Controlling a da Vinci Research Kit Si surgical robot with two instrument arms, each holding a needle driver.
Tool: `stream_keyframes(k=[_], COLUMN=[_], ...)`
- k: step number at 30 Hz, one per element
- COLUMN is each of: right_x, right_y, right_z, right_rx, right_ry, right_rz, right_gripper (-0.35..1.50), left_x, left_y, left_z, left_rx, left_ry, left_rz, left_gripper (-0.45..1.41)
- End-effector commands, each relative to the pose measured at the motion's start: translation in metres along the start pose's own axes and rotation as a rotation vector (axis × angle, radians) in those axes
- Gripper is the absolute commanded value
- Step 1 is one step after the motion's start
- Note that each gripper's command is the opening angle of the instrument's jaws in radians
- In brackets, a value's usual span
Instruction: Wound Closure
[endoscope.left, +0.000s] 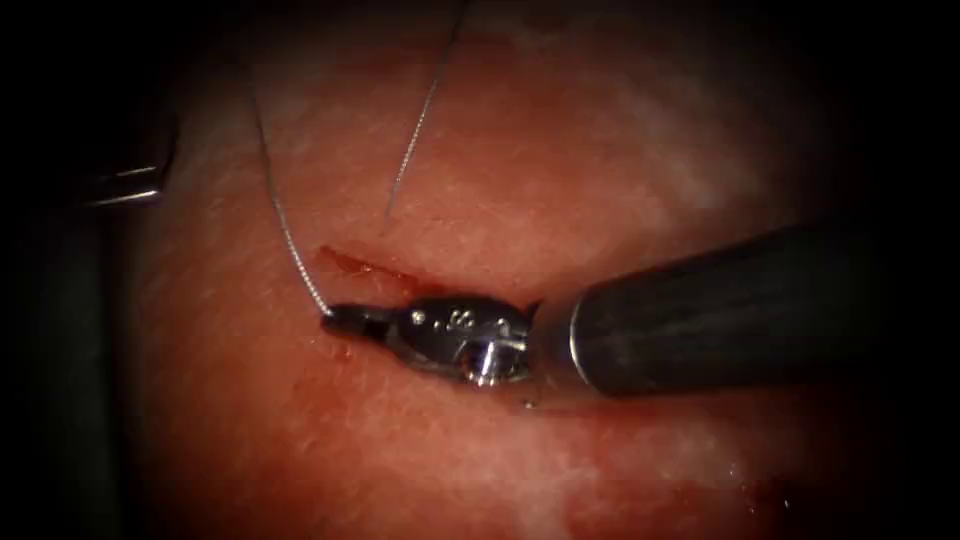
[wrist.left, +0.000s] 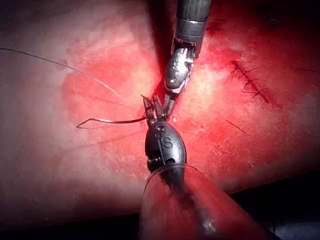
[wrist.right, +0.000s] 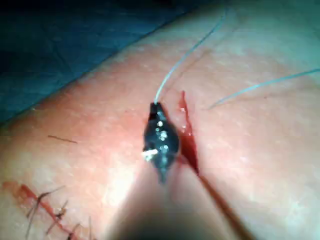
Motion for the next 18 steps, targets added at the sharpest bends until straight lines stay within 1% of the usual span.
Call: stream_keyframes(k=[1,5,9,13,14,15,16,17,18], right_x=[-0.0004,0.001,0.0029,0.0048,0.0056,0.0061,0.0066,0.0069,0.0068], right_y=[-0.0026,-0.0059,-0.0094,-0.0123,-0.0133,-0.0137,-0.0138,-0.0135,-0.0127], right_z=[-0.0005,-0.0027,-0.0048,-0.0059,-0.0063,-0.0064,-0.0067,-0.0067,-0.0067], right_rx=[0.015,0.035,0.054,0.076,0.089,0.09,0.087,0.08,0.063], right_ry=[0.002,0.01,0.021,0.031,0.042,0.049,0.075,0.094,0.114], right_rz=[0.007,0.019,0.033,0.046,0.044,0.029,-0.022,-0.063,-0.104], right_gripper=[-0.35,-0.35,-0.35,-0.35,-0.35,-0.35,-0.35,-0.1,0.49], left_x=[-0.0012,-0.002,-0.0027,-0.0027,-0.0026,-0.0025,-0.0024,-0.0023,-0.0022], left_y=[0.001,0.0011,0.0012,0.0015,0.0015,0.0016,0.0015,0.0015,0.0014], left_z=[0.0006,0.0015,0.002,0.0022,0.0022,0.0022,0.0022,0.0021,0.002], left_rx=[-0.006,-0.012,-0.018,-0.022,-0.025,-0.025,-0.025,-0.026,-0.027], left_ry=[-0.006,-0.009,-0.014,-0.015,-0.014,-0.014,-0.014,-0.014,-0.015], left_rz=[-0.015,-0.019,-0.024,-0.024,-0.025,-0.025,-0.026,-0.027,-0.028], left_gripper=[-0.45,-0.45,-0.45,-0.45,-0.45,-0.45,-0.45,-0.45,-0.45])
